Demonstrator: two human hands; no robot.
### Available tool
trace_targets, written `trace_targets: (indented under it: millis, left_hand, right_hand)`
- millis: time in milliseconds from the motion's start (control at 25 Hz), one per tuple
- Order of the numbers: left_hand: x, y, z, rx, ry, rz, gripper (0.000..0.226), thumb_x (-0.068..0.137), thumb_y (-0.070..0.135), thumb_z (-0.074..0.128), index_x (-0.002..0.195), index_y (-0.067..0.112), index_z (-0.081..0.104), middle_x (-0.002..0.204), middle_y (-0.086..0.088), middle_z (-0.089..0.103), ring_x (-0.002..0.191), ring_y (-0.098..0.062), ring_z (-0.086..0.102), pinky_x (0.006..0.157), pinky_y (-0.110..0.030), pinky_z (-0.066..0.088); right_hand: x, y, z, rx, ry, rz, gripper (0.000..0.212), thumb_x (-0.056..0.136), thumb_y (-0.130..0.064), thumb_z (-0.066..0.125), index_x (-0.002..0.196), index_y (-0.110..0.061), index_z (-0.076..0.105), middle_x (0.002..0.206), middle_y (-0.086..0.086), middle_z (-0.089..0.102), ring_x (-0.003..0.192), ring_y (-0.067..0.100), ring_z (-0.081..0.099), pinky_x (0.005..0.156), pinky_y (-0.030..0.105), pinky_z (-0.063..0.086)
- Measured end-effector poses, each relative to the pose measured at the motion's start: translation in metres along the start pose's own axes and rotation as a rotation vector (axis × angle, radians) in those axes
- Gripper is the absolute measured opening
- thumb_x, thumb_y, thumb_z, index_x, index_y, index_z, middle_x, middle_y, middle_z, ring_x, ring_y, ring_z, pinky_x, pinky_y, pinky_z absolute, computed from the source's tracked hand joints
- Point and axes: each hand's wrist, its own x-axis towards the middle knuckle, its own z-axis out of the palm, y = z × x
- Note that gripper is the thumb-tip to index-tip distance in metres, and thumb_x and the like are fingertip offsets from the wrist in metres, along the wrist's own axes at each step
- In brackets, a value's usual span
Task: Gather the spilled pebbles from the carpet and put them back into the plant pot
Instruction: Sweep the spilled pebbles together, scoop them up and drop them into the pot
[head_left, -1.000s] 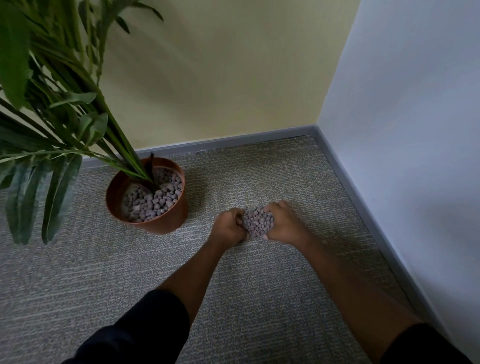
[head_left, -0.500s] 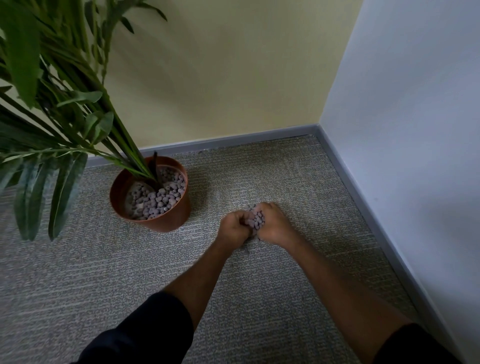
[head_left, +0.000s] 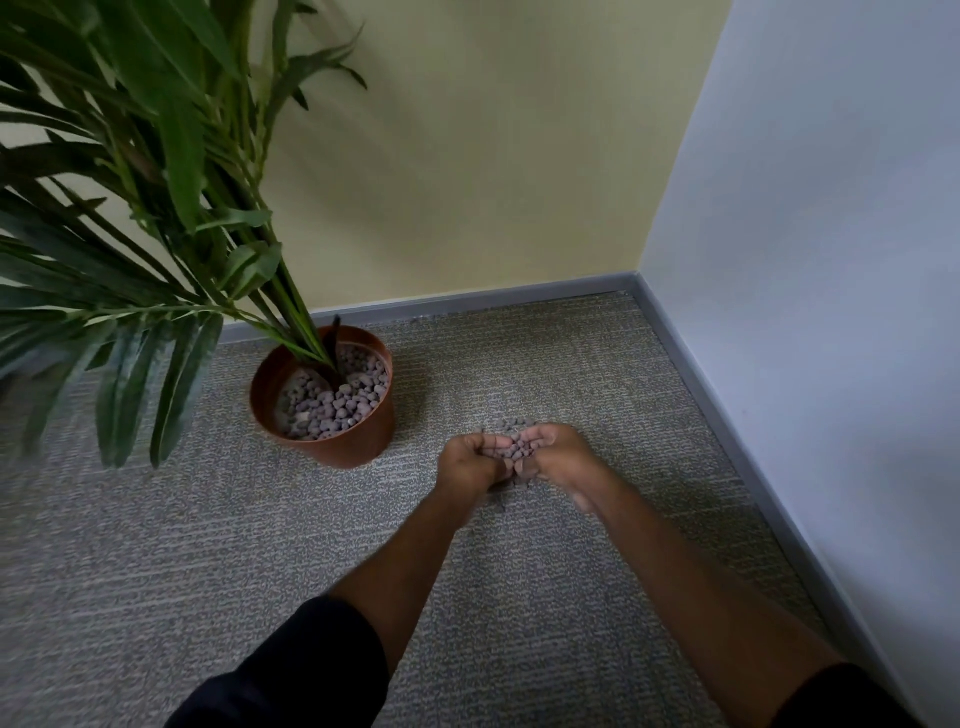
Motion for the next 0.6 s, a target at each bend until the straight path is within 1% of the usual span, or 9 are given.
trace_targets:
  millis: [80,120,200,240,280,400,440,520,600]
  left_hand:
    - [-0.006,0.004,-0.004,-0.033,0.002,0.013,0.029,0.09,-0.02,0.067,0.113,-0.003,0.072,0.091,-0.013,0.079,0.068,-0.012,0.079,0.058,-0.024,0.063]
    - [-0.009,0.006,-0.006,-0.041,0.003,0.021,0.028,0.09,-0.019,0.068,0.111,-0.001,0.072,0.093,-0.014,0.079,0.071,-0.015,0.08,0.06,-0.026,0.064]
    - [-0.014,0.011,-0.011,-0.062,0.011,0.037,0.028,0.09,-0.018,0.068,0.11,0.0,0.072,0.099,-0.016,0.08,0.079,-0.021,0.08,0.065,-0.029,0.066]
    - [-0.016,0.013,-0.014,-0.074,0.016,0.048,0.028,0.09,-0.019,0.068,0.112,-0.002,0.072,0.102,-0.018,0.079,0.082,-0.022,0.079,0.066,-0.028,0.066]
    - [-0.018,0.016,-0.017,-0.083,0.02,0.058,0.029,0.09,-0.02,0.067,0.114,-0.005,0.071,0.104,-0.02,0.079,0.085,-0.023,0.079,0.068,-0.028,0.066]
    - [-0.023,0.027,-0.026,-0.098,0.038,0.091,0.032,0.088,-0.022,0.066,0.114,-0.004,0.071,0.112,-0.025,0.078,0.097,-0.028,0.079,0.084,-0.033,0.067]
    - [-0.025,0.03,-0.029,-0.102,0.043,0.105,0.032,0.088,-0.022,0.066,0.113,-0.003,0.071,0.115,-0.026,0.078,0.099,-0.028,0.078,0.087,-0.034,0.066]
    - [-0.03,0.038,-0.038,-0.107,0.059,0.135,0.03,0.088,-0.021,0.067,0.111,-0.002,0.072,0.117,-0.027,0.077,0.099,-0.027,0.076,0.087,-0.031,0.066]
    - [-0.033,0.047,-0.048,-0.113,0.085,0.158,0.03,0.088,-0.02,0.069,0.114,-0.004,0.072,0.117,-0.027,0.076,0.103,-0.029,0.076,0.093,-0.037,0.065]
  right_hand:
    - [-0.005,-0.007,0.0,0.033,-0.002,-0.009,0.051,0.078,0.019,0.073,0.12,-0.009,0.072,0.112,0.009,0.081,0.099,0.02,0.082,0.089,0.034,0.068]
    - [-0.008,-0.012,0.001,0.045,-0.007,-0.02,0.05,0.078,0.02,0.073,0.119,-0.009,0.073,0.11,0.01,0.082,0.097,0.019,0.082,0.087,0.032,0.068]
    - [-0.013,-0.021,0.003,0.059,-0.014,-0.04,0.051,0.079,0.019,0.073,0.122,-0.008,0.072,0.114,0.012,0.081,0.104,0.022,0.08,0.093,0.035,0.067]
    - [-0.017,-0.025,0.005,0.063,-0.016,-0.045,0.051,0.08,0.019,0.074,0.124,-0.008,0.072,0.116,0.012,0.08,0.107,0.024,0.079,0.096,0.037,0.066]
    - [-0.019,-0.03,0.007,0.066,-0.017,-0.05,0.051,0.081,0.018,0.074,0.125,-0.009,0.072,0.116,0.011,0.08,0.108,0.024,0.079,0.096,0.036,0.066]
    - [-0.029,-0.048,0.014,0.061,-0.021,-0.071,0.049,0.082,0.017,0.075,0.12,-0.013,0.074,0.112,0.006,0.081,0.103,0.018,0.079,0.085,0.027,0.066]
    - [-0.032,-0.054,0.017,0.06,-0.023,-0.079,0.048,0.082,0.017,0.075,0.118,-0.015,0.074,0.11,0.005,0.081,0.102,0.018,0.079,0.084,0.027,0.066]
    - [-0.037,-0.067,0.025,0.055,-0.03,-0.093,0.045,0.083,0.017,0.075,0.114,-0.016,0.074,0.11,0.006,0.08,0.102,0.019,0.079,0.087,0.03,0.067]
    - [-0.04,-0.082,0.034,0.035,-0.035,-0.098,0.042,0.084,0.016,0.075,0.107,-0.019,0.074,0.111,0.008,0.08,0.104,0.021,0.079,0.093,0.035,0.067]
